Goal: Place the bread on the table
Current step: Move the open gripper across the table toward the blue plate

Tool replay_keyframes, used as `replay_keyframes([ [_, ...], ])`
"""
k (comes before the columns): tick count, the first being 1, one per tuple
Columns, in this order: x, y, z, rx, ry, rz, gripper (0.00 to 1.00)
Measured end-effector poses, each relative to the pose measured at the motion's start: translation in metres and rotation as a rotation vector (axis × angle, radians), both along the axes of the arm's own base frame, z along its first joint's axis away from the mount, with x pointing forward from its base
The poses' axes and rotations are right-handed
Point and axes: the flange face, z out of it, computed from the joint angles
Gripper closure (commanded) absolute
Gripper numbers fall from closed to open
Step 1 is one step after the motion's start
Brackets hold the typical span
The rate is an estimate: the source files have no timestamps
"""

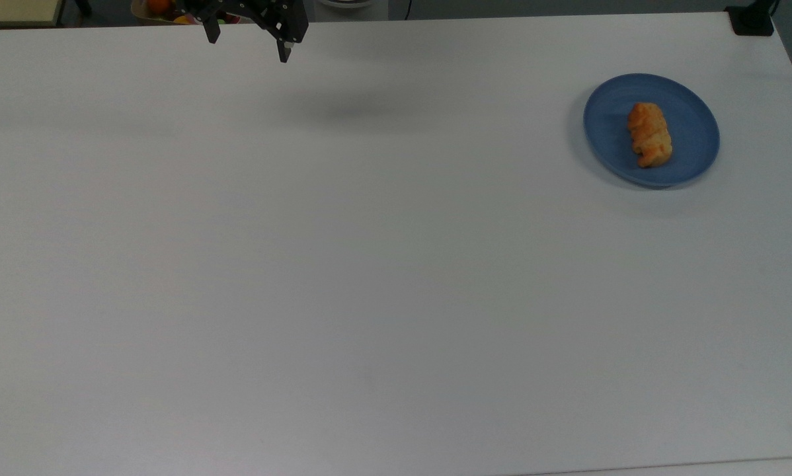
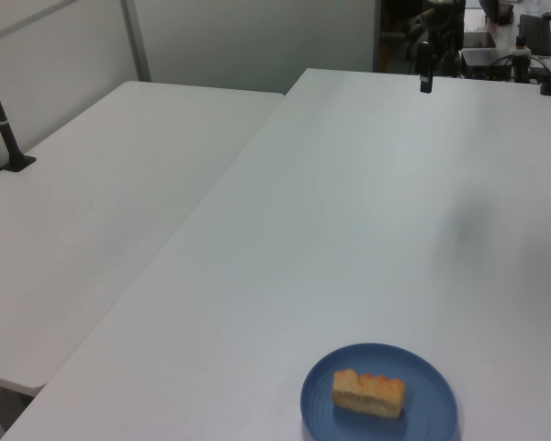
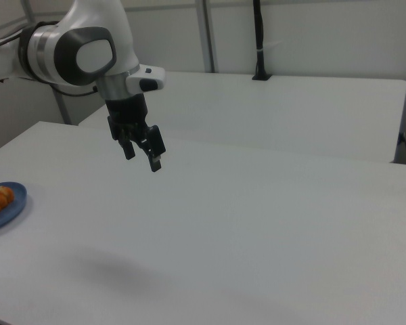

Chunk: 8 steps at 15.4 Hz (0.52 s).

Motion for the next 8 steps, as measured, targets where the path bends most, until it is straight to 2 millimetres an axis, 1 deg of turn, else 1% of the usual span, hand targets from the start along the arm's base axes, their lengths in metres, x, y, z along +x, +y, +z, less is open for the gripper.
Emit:
replay_keyframes([
  [3, 0.0, 0.004, 0.001, 0.033, -0.004, -0.004, 0.0],
  [5, 0.002, 0.015, 0.008, 0.082, -0.021, -0.001, 0.0],
  [7, 0.004, 0.04, 0.021, 0.128, -0.047, 0.024, 0.0],
  [8, 0.005, 0.058, 0.028, 0.14, -0.059, 0.031, 0.0],
])
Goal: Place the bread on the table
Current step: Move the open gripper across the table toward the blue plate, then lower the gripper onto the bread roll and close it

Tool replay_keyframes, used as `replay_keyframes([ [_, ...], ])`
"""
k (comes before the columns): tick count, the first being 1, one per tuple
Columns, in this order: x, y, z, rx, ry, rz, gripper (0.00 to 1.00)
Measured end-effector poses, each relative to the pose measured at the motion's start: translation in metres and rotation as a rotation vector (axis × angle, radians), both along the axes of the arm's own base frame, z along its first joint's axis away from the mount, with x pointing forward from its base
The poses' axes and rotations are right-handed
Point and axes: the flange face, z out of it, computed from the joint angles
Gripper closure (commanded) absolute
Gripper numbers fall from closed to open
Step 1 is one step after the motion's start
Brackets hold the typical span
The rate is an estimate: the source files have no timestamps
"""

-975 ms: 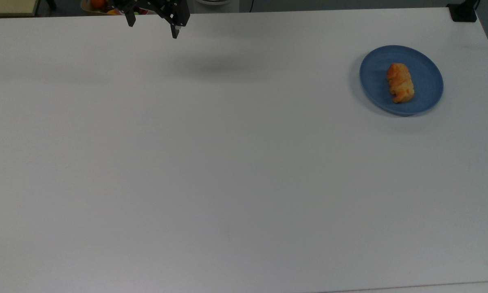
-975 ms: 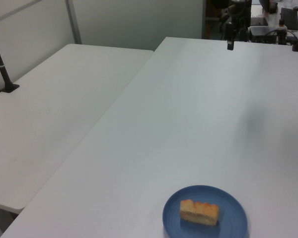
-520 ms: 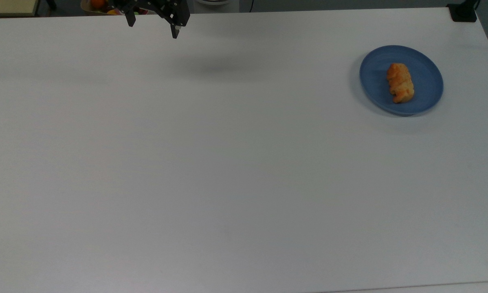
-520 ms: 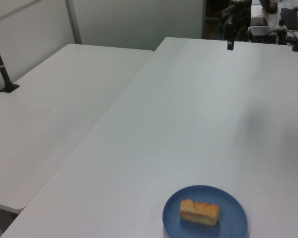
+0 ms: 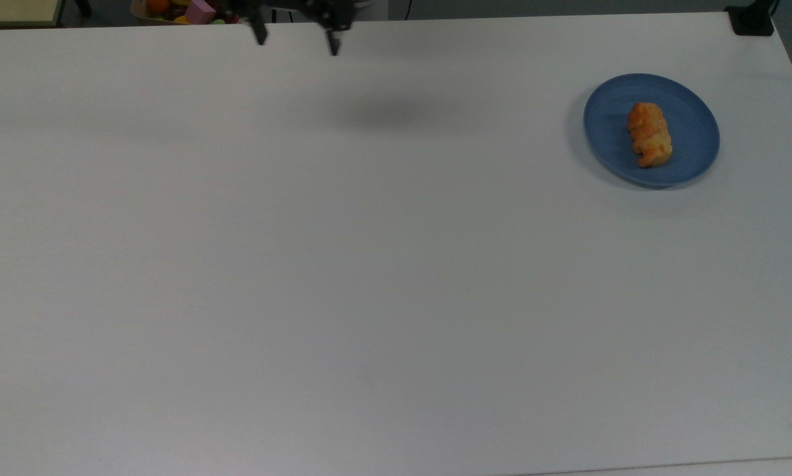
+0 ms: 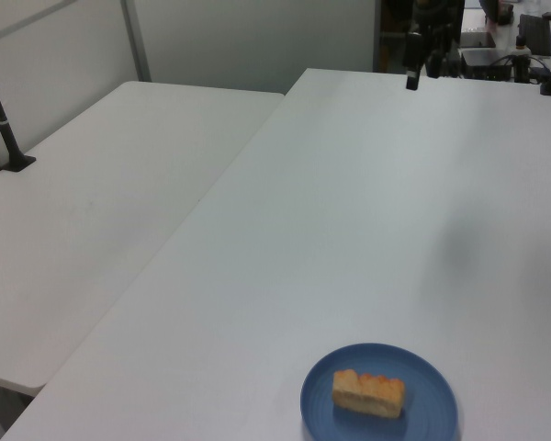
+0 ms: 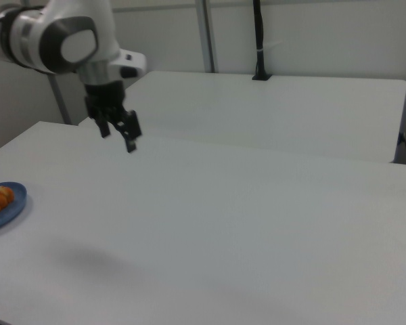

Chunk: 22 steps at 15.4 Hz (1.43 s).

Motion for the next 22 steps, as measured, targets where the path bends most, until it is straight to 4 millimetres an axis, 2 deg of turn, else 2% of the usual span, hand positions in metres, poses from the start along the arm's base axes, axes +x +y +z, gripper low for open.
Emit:
replay_keyframes([
  [4, -0.007, 0.086, 0.02, 0.018, -0.025, 0.015, 0.0],
  [9, -0.03, 0.185, 0.038, 0.045, -0.044, 0.047, 0.0],
  [13, -0.049, 0.258, 0.039, 0.074, -0.031, 0.097, 0.0],
  [18, -0.069, 0.341, 0.015, 0.104, 0.022, 0.164, 0.0],
  [20, -0.066, 0.369, -0.007, 0.121, 0.016, 0.18, 0.0],
  [22, -0.059, 0.394, -0.041, 0.111, 0.006, 0.189, 0.0],
])
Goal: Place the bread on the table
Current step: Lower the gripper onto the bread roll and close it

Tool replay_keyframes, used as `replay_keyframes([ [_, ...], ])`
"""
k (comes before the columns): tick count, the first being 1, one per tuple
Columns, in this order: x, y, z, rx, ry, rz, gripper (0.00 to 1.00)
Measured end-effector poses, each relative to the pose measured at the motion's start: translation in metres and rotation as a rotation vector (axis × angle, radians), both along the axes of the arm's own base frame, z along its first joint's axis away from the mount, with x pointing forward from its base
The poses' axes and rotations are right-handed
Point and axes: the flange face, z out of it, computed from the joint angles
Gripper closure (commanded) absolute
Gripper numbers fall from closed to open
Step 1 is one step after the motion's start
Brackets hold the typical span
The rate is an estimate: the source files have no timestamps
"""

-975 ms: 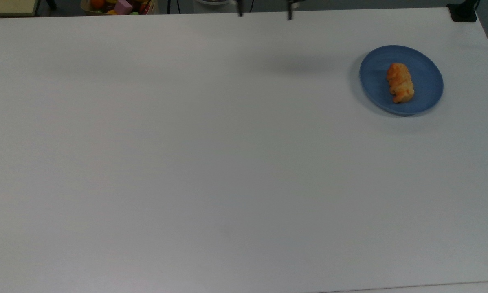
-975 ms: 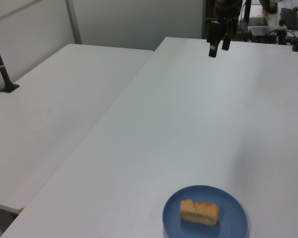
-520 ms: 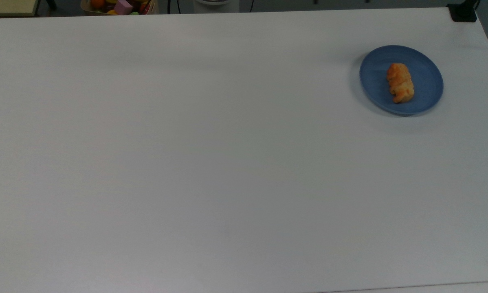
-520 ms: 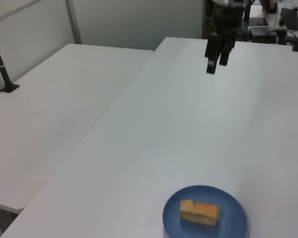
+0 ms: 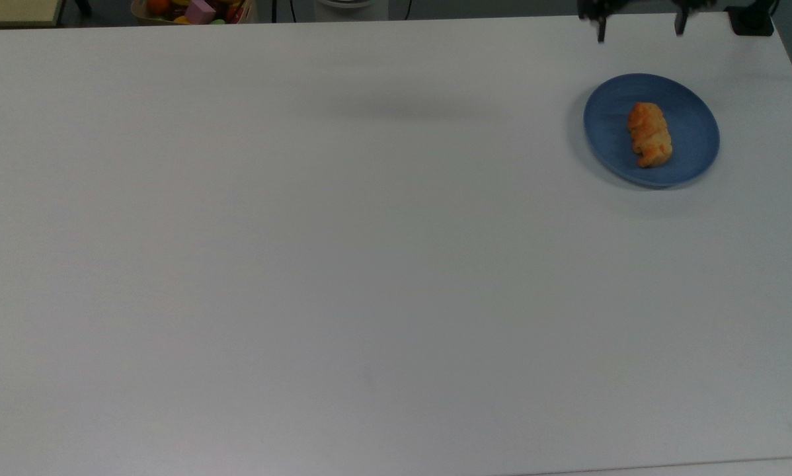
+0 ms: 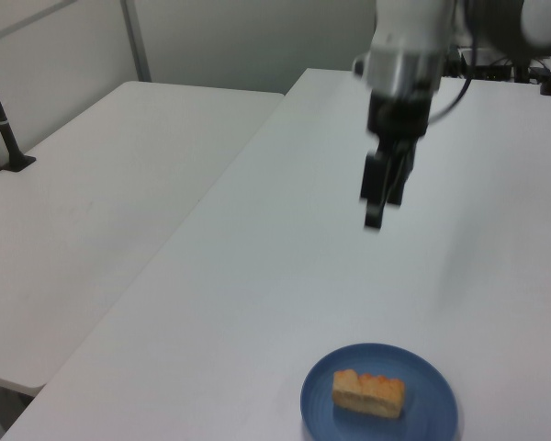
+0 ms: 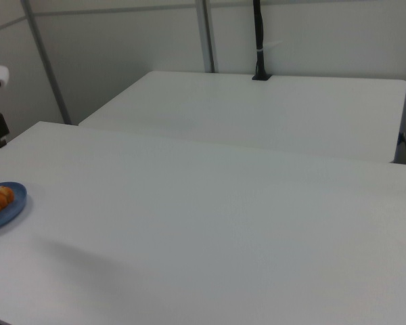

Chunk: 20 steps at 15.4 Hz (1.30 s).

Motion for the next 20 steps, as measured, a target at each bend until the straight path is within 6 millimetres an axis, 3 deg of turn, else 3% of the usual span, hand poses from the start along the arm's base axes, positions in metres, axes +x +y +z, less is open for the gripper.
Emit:
replay_keyframes([
  [4, 0.006, 0.039, -0.067, -0.027, 0.007, 0.036, 0.0],
  [8, -0.003, 0.071, -0.109, -0.045, 0.012, 0.071, 0.0],
  [20, -0.026, 0.118, -0.197, -0.121, -0.014, 0.103, 0.0],
])
